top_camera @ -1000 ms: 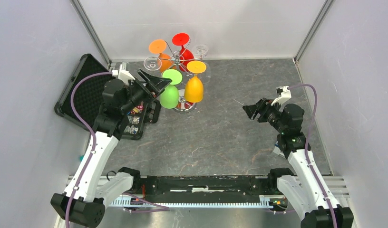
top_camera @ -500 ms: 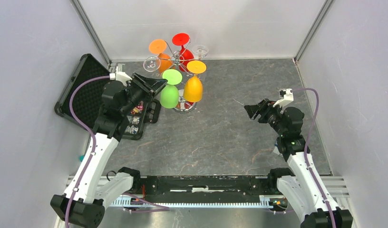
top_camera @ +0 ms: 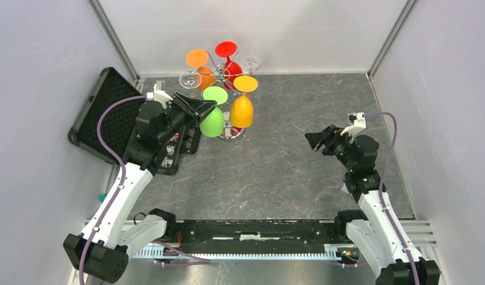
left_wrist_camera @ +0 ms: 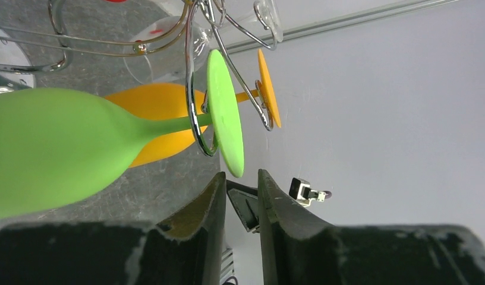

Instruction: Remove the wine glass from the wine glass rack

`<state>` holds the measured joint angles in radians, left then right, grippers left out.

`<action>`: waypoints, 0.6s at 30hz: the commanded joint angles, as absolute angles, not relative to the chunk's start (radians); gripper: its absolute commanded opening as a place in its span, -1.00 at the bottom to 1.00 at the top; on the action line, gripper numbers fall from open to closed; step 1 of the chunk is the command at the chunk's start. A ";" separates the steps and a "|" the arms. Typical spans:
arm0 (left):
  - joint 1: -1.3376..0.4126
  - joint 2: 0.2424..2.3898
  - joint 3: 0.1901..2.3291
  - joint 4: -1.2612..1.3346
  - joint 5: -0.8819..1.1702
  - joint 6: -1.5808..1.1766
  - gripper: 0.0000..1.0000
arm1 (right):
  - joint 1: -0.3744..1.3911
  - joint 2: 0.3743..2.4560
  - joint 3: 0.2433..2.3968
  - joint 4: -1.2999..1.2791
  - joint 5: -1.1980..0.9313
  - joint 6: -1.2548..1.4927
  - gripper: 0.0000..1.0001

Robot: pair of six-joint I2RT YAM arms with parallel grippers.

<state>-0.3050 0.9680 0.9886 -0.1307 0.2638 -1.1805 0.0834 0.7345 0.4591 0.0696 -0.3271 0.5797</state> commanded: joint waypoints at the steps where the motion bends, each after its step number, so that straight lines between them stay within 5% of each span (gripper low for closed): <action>1: -0.324 0.983 0.966 -0.028 0.247 -1.251 -0.41 | 0.085 0.731 0.447 0.115 -0.306 0.585 0.43; 10: -0.346 0.970 0.951 -0.052 0.152 -1.279 -0.39 | 0.084 0.715 0.431 0.112 -0.296 0.580 0.43; 14: -0.351 0.968 0.947 -0.047 0.128 -1.281 -0.13 | 0.085 0.708 0.428 0.104 -0.283 0.576 0.43; 18: -0.350 0.973 0.946 -0.042 0.114 -1.289 -0.24 | 0.085 0.703 0.429 0.100 -0.282 0.577 0.43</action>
